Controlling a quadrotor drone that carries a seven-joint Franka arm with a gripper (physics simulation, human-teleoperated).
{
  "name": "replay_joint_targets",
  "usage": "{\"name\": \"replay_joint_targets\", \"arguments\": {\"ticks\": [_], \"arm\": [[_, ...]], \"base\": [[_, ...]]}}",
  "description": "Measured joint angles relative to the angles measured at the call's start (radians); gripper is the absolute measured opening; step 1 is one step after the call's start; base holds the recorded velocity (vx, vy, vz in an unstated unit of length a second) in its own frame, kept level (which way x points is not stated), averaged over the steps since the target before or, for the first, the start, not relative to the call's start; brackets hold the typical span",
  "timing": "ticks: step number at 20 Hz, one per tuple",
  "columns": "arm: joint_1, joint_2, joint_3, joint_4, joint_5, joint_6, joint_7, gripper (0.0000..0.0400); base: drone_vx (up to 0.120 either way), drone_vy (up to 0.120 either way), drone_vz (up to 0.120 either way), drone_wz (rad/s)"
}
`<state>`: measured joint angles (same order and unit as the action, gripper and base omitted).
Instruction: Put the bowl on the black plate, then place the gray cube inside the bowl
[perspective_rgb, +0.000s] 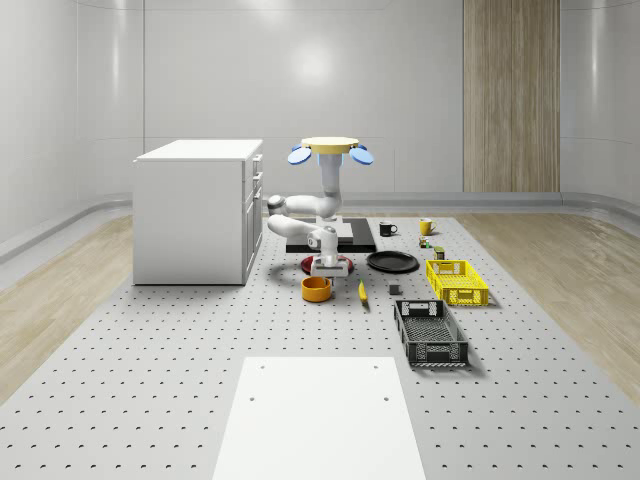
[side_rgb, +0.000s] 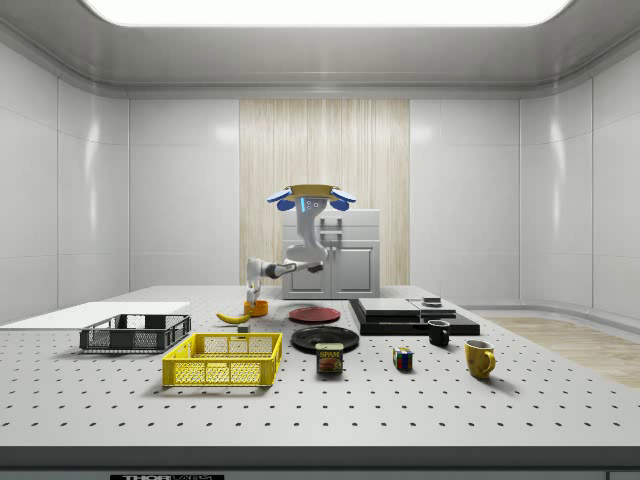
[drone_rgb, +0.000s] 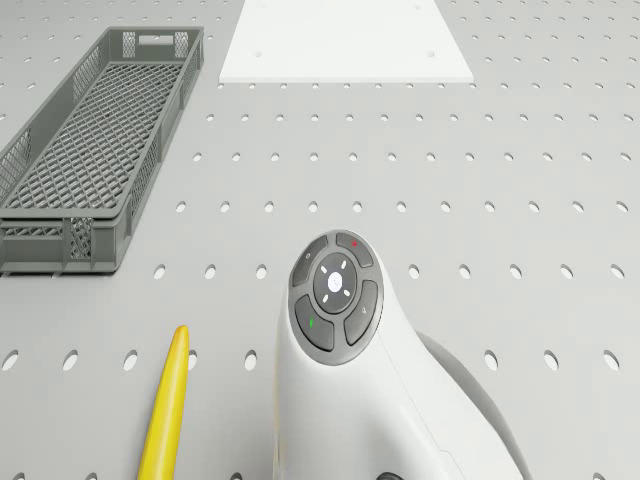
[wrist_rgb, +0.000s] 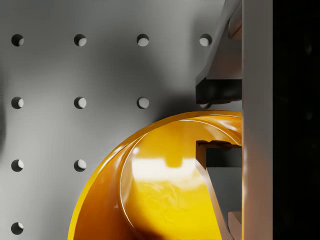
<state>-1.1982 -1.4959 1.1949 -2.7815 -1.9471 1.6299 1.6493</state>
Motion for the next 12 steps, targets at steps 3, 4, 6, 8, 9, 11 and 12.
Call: {"name": "replay_joint_targets", "arguments": {"ticks": [3, 4, 6, 8, 9, 11, 12], "arm": [[0.005, -0.001, 0.031, -0.011, 0.030, -0.013, 0.001, 0.0102], [0.006, -0.001, 0.040, -0.013, 0.037, -0.016, 0.001, 0.0102], [0.008, -0.002, 0.053, -0.017, 0.050, -0.021, 0.002, 0.0101], [0.009, -0.004, 0.062, -0.019, 0.058, -0.023, 0.002, 0.0101], [0.009, -0.004, 0.065, -0.020, 0.062, -0.024, 0.003, 0.0100], [0.009, -0.005, 0.070, -0.022, 0.067, -0.024, 0.003, 0.0100], [0.009, -0.006, 0.072, -0.022, 0.069, -0.025, 0.003, 0.0100]], "base": [[0.000, 0.000, 0.120, 0.000], [-0.040, 0.080, 0.120, 0.000], [-0.120, 0.120, 0.080, 0.000], [-0.120, 0.120, 0.000, 0.000], [-0.120, 0.120, 0.000, 0.000], [-0.120, 0.120, 0.000, 0.000], [-0.120, 0.120, 0.000, 0.000]]}}
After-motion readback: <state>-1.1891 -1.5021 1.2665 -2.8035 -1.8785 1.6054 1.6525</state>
